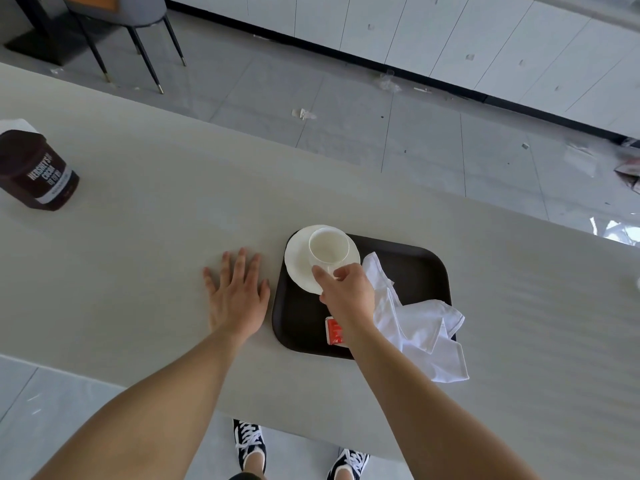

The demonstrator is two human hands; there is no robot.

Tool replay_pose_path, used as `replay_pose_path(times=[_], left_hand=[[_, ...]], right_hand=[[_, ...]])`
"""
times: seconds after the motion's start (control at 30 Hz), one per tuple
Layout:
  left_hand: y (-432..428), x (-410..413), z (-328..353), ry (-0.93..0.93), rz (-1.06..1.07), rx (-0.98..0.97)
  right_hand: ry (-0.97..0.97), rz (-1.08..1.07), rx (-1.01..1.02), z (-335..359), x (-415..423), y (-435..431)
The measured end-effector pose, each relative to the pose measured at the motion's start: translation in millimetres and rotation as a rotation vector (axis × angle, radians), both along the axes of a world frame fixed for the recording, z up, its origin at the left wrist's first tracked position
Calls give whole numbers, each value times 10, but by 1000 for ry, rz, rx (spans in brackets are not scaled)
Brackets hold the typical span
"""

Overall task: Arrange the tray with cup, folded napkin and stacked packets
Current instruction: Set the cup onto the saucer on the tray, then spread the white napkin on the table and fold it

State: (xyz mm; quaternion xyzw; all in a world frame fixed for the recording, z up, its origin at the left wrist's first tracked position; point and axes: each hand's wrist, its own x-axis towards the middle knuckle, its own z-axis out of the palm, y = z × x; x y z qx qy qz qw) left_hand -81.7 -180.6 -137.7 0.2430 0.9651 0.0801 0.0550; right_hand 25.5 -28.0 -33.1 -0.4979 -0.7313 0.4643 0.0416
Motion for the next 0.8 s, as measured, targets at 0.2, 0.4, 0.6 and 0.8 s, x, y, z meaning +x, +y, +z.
replay_pose_path(times=[0.2,0.4,0.6,0.8], left_hand=[[32,-4,348,-125,72,147],[140,658,696,-153,59,480],[553,1245,827,-354,-99,560],[974,1367,979,-478,-184,357]], right_hand=[[154,72,130,282,493,307],[96,182,325,419,1035,869],[-99,455,363,323,1399,1263],[-295,758,312,151,1583,1357]])
